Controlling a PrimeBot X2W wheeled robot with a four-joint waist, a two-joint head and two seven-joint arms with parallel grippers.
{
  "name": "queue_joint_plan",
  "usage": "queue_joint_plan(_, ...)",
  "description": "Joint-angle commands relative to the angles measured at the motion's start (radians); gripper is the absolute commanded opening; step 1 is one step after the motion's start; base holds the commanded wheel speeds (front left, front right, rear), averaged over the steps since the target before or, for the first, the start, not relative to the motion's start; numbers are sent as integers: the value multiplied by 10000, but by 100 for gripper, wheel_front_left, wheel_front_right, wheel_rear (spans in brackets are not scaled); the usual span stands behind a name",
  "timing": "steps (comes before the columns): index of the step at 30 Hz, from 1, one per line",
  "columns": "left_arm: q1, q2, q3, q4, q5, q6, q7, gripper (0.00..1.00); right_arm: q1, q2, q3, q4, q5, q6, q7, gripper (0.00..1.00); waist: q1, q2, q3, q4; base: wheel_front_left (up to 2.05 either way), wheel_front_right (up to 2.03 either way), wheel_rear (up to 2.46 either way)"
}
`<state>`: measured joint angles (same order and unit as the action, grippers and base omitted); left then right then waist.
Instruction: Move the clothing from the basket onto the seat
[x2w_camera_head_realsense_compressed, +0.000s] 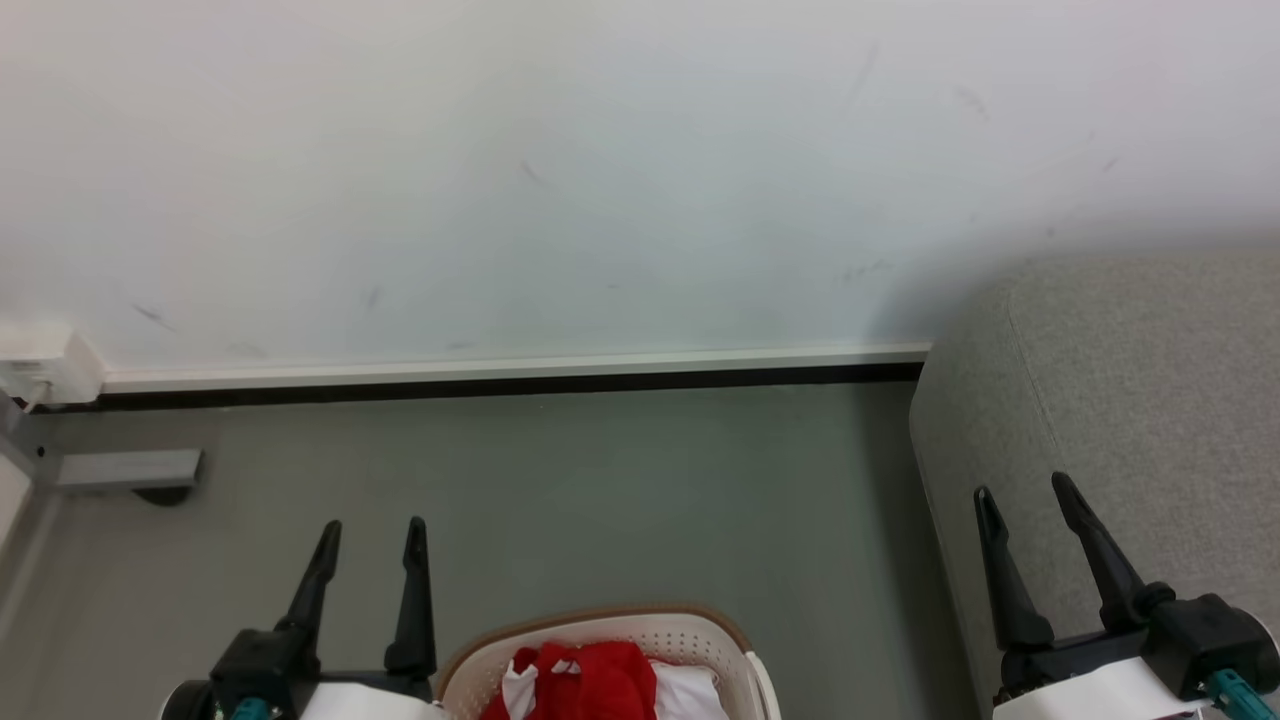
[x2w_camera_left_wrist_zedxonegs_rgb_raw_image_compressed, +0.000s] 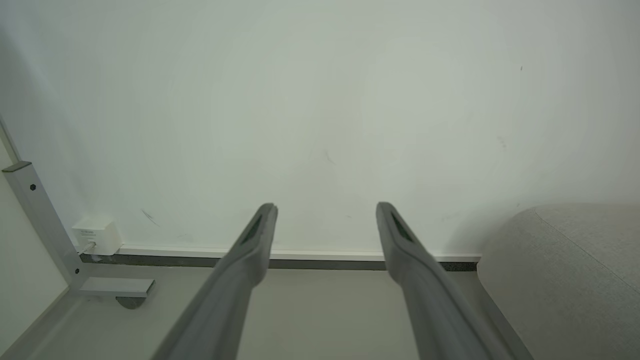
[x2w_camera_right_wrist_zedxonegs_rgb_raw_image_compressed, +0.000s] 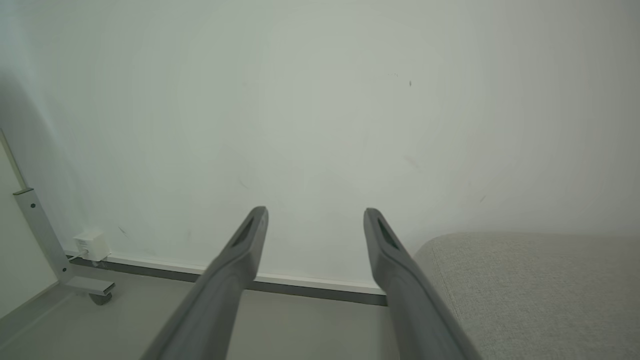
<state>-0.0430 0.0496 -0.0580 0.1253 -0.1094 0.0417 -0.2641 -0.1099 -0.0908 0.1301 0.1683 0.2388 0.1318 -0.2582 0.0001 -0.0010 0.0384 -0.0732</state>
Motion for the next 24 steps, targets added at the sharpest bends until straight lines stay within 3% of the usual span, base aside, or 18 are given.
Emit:
queue_joint_plan(1, -106, 32, 33, 28, -77, -23, -7, 100, -123, 14, -13, -53, 46, -21, -67, 100, -1, 0, 117, -72, 0, 0, 0)
queue_joint_plan(12, -747, 25, -5, 688, -723, -274, -7, 100, -676, -28, 58, -548, 279, -21, -56, 100, -1, 0, 1352, -588, 0, 0, 0)
queue_joint_plan(24, -2001, 35, 73, 2981, -835, -837, -7, 100, -1671, 128, 210, -1087, 462, -21, -55, 100, -1, 0, 2878, -1298, 0, 0, 0)
